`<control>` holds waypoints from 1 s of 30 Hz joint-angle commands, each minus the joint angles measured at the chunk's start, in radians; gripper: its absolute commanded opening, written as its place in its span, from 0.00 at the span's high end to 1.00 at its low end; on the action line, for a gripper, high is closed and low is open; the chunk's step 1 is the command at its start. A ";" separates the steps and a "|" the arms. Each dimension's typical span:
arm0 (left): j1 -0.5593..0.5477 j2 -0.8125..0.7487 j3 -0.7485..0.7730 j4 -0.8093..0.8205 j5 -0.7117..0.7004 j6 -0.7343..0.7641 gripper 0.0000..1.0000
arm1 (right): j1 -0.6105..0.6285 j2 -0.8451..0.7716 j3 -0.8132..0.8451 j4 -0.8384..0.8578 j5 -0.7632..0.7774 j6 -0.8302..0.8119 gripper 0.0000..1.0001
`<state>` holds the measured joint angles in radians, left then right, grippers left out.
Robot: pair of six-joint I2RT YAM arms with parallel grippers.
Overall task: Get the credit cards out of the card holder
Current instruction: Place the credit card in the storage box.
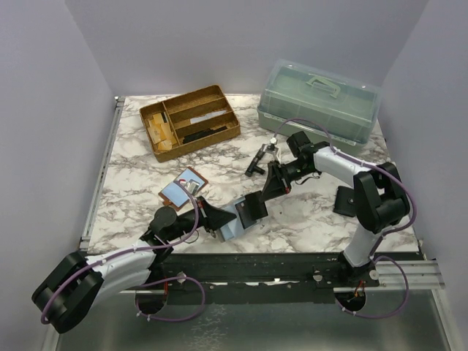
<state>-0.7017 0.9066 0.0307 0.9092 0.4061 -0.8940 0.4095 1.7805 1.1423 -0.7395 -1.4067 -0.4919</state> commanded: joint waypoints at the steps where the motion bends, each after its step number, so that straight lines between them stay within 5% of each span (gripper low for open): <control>1: 0.005 0.018 -0.002 -0.016 0.000 0.015 1.00 | -0.020 -0.058 0.005 -0.050 0.022 -0.075 1.00; 8: 0.007 0.098 0.023 -0.016 -0.007 0.017 1.00 | -0.049 -0.082 0.028 -0.059 0.066 -0.088 1.00; 13: 0.007 0.148 0.028 -0.016 -0.031 0.001 1.00 | -0.049 -0.142 0.085 0.101 0.336 0.010 1.00; 23: 0.010 0.153 0.004 -0.016 -0.102 -0.045 1.00 | 0.031 0.225 0.838 -0.114 0.796 -0.202 1.00; 30: 0.011 0.075 -0.012 -0.064 -0.175 -0.022 1.00 | 0.177 0.381 1.019 0.127 1.204 -0.352 1.00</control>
<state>-0.6949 1.0286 0.0292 0.8692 0.2981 -0.9318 0.5098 2.0846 2.1105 -0.7330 -0.5114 -0.7181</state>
